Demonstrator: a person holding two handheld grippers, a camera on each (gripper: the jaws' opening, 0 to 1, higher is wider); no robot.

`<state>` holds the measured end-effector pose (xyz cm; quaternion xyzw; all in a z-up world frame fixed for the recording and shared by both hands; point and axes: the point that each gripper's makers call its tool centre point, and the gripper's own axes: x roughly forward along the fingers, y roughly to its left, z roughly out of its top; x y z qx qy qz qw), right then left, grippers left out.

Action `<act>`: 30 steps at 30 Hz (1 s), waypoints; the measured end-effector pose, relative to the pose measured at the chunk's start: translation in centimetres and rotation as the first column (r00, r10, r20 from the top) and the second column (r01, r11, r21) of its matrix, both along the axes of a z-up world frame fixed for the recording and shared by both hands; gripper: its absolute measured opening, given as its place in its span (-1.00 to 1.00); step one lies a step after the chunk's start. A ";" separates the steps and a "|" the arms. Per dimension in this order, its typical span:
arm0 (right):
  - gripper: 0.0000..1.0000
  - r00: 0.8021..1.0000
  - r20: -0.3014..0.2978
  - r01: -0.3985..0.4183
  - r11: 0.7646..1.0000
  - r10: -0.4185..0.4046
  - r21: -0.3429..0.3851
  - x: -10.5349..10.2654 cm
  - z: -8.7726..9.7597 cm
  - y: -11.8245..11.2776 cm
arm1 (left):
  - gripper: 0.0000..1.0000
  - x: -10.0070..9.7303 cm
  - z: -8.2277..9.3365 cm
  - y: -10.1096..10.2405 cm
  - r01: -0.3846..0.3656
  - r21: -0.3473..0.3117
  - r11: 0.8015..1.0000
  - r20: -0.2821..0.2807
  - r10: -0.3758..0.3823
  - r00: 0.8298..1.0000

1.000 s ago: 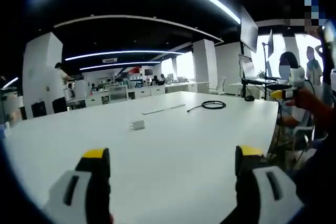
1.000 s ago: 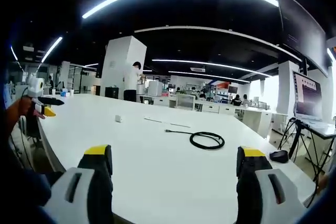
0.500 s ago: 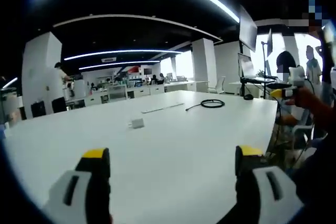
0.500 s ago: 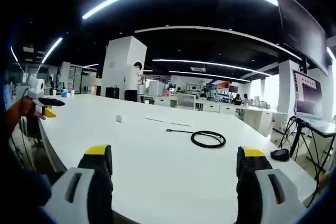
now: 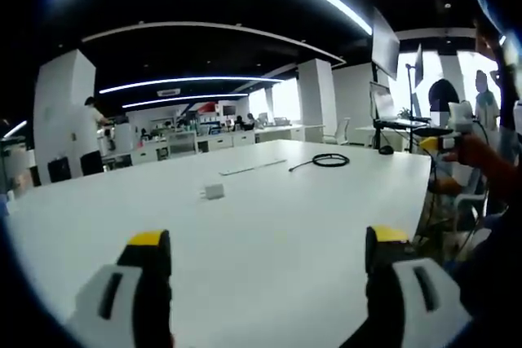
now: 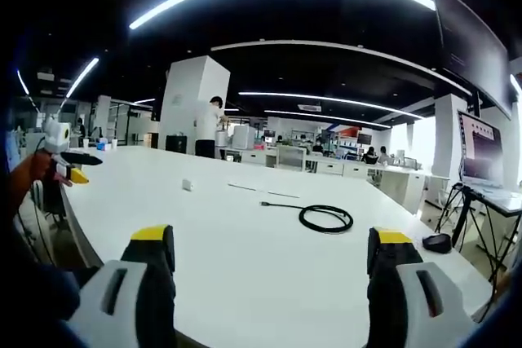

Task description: Plug the desk Type‑C cable into the charger adapter.

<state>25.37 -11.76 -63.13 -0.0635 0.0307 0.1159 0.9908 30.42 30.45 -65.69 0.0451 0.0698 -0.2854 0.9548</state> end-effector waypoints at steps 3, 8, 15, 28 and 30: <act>0.99 1.000 0.006 -0.002 1.000 0.002 -0.002 0.0 0.2 0.1 | 1.00 0.0 0.0 0.0 0.001 0.000 1.000 0.000 -0.001 1.000; 0.99 1.000 0.007 -0.006 1.000 0.006 -0.004 0.0 0.3 0.2 | 1.00 0.0 0.0 0.1 0.000 -0.002 1.000 0.000 0.000 1.000; 1.00 1.000 0.012 -0.002 1.000 0.002 0.002 -0.5 0.2 0.1 | 1.00 -0.1 -0.2 -0.1 0.010 0.010 1.000 -0.009 -0.010 1.000; 1.00 1.000 0.003 -0.003 1.000 0.003 0.012 0.0 -0.1 0.1 | 1.00 1.5 -0.1 -0.5 0.021 0.034 0.999 -0.011 -0.020 1.000; 1.00 1.000 0.000 -0.002 1.000 0.002 0.015 0.0 -0.2 0.0 | 1.00 1.6 0.0 -0.7 0.025 0.034 0.999 -0.011 -0.025 1.000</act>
